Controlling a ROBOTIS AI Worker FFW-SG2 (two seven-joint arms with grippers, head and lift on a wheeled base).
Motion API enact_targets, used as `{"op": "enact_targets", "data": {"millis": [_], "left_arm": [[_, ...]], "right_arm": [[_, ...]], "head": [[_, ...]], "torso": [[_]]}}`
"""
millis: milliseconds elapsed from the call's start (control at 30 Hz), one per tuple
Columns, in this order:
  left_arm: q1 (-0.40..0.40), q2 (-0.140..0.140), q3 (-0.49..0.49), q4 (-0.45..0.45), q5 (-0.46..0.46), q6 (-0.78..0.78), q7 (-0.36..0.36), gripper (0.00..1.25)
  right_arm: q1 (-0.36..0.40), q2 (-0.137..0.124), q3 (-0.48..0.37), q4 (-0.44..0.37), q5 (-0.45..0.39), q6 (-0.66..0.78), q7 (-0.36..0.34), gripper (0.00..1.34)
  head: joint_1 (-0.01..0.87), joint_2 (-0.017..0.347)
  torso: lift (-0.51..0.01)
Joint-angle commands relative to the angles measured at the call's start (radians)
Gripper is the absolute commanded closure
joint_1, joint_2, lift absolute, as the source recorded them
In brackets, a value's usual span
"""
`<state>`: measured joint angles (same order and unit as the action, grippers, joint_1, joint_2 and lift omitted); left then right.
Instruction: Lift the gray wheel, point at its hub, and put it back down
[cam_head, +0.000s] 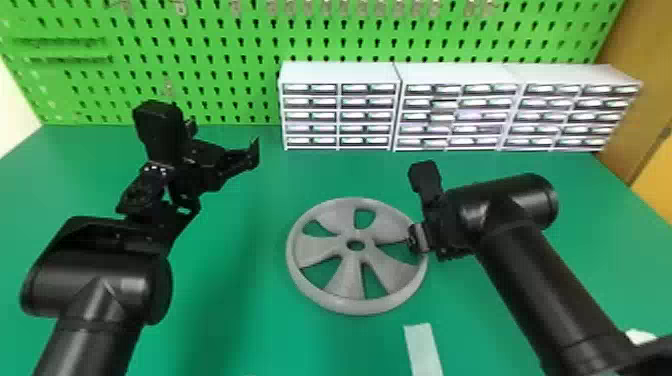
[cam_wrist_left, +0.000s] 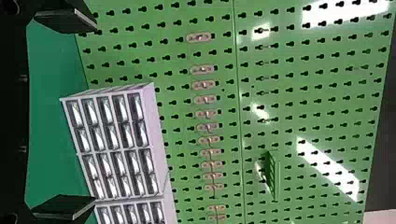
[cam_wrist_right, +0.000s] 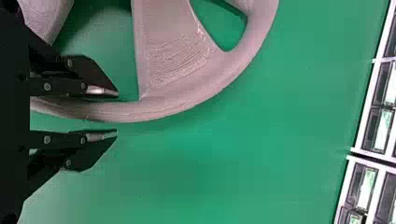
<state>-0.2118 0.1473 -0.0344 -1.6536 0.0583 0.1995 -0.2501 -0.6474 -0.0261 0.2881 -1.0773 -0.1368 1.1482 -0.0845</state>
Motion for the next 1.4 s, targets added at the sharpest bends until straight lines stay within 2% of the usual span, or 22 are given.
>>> {"op": "enact_targets", "data": {"millis": [0,300,667,1000,1367], "left_arm": [[0.0,0.0,0.001,0.0,-0.002,0.001,0.0,0.0],[0.0,0.0,0.002,0.0,-0.002,0.001,-0.002,0.0],[0.003,0.0,0.001,0.0,-0.002,0.008,-0.009,0.0],[0.015,0.003,-0.012,-0.008,0.008,0.012,-0.025,0.0],[0.048,0.011,-0.013,-0.058,0.011,0.048,-0.037,0.0]], "right_arm": [[0.006,0.0,0.005,0.0,0.003,-0.018,0.0,1.22],[0.023,-0.002,0.011,-0.001,0.003,-0.071,0.0,1.23],[0.035,-0.002,-0.024,-0.001,0.011,-0.147,0.0,1.23],[0.025,-0.005,-0.069,-0.018,0.066,-0.24,0.0,1.23],[0.008,-0.011,-0.069,-0.067,0.131,-0.329,-0.001,1.23]], "head": [[0.692,0.048],[0.692,0.048],[0.692,0.048],[0.692,0.048],[0.692,0.048]], "torso": [[-0.088],[-0.088],[-0.088],[-0.088],[-0.088]]}}
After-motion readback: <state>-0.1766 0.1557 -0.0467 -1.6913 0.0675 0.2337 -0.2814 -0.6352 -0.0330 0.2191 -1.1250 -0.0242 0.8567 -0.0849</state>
